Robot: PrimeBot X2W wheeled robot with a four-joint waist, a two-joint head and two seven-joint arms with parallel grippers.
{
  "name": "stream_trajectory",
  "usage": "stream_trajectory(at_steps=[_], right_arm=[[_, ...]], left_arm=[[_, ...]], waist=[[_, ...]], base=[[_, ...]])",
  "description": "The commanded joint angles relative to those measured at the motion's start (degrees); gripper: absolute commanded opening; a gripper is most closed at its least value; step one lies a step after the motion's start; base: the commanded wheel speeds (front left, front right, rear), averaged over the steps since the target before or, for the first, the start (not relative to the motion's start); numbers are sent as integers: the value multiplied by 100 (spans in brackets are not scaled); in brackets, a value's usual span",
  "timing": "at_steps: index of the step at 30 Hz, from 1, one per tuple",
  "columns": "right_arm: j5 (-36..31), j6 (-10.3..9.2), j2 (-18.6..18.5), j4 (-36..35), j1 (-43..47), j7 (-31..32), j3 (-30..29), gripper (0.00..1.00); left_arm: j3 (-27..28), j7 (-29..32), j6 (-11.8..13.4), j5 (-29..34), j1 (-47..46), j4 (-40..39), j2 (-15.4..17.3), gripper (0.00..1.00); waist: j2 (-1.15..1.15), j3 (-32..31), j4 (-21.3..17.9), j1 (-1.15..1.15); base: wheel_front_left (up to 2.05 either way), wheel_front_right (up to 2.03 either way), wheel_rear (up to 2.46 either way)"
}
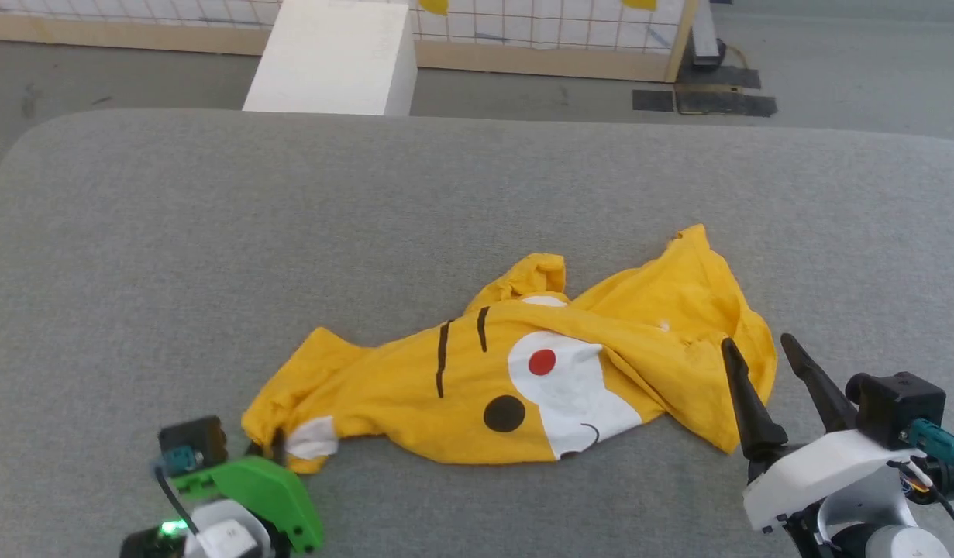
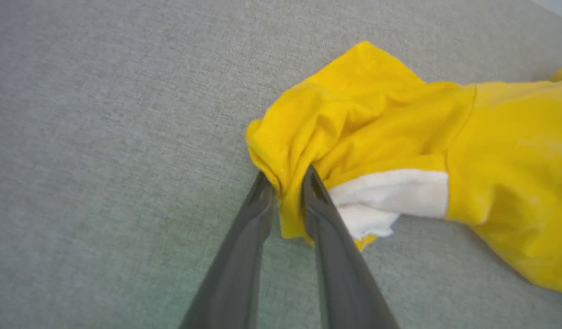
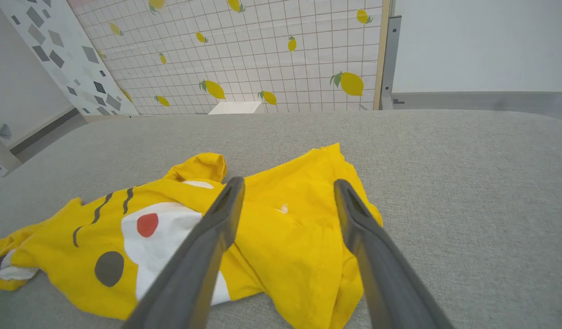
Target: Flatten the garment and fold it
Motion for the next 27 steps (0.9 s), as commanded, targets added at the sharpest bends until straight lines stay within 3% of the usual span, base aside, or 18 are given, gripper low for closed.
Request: stream_trajectory(at_steps=[1, 4, 8, 10, 15, 23, 25, 27], right_arm=[[16, -8, -1, 7, -32, 36, 17, 100], [-27, -8, -1, -10, -76, 67, 41, 100], [-296, -8, -1, 3, -209, 213, 205, 100], [-509, -8, -1, 93, -346, 425, 339, 100], [-1033, -8, -278, 628, -896, 1251, 710, 100], [-911, -8, -675, 1561, -1676, 2436, 1136, 100], [-823, -8, -674, 1679, -1783, 2559, 1234, 37], [-680, -8, -639, 1732, -1831, 2655, 1325, 0]], left_arm=[[-37, -49, -114, -72, 98, -122, -19, 100], [28, -688, -261, -151, 164, -478, -140, 100], [-32, -1889, -366, 170, 57, -887, -204, 100], [-79, -2175, -389, 344, -28, -1015, -241, 100], [-128, -2325, -434, 740, -244, -1269, -353, 100], [-48, -2330, -635, 954, -377, -1348, -557, 100], [-40, -2331, -681, 954, -389, -1282, -581, 100], [-34, -2331, -727, 946, -391, -1214, -597, 100]], waist=[[0, -12, 62, 0], [0, -21, 126, 0], [0, -1, 215, 0], [0, 30, 246, 0], [0, 180, 322, 0], [0, 428, 460, 0], [0, 451, 472, 0], [0, 445, 470, 0]], base=[[0, 0, 0], [0, 0, 0], [0, 0, 0], [0, 0, 0], [0, 0, 0], [0, 0, 0], [0, 0, 0], [0, 0, 0]])
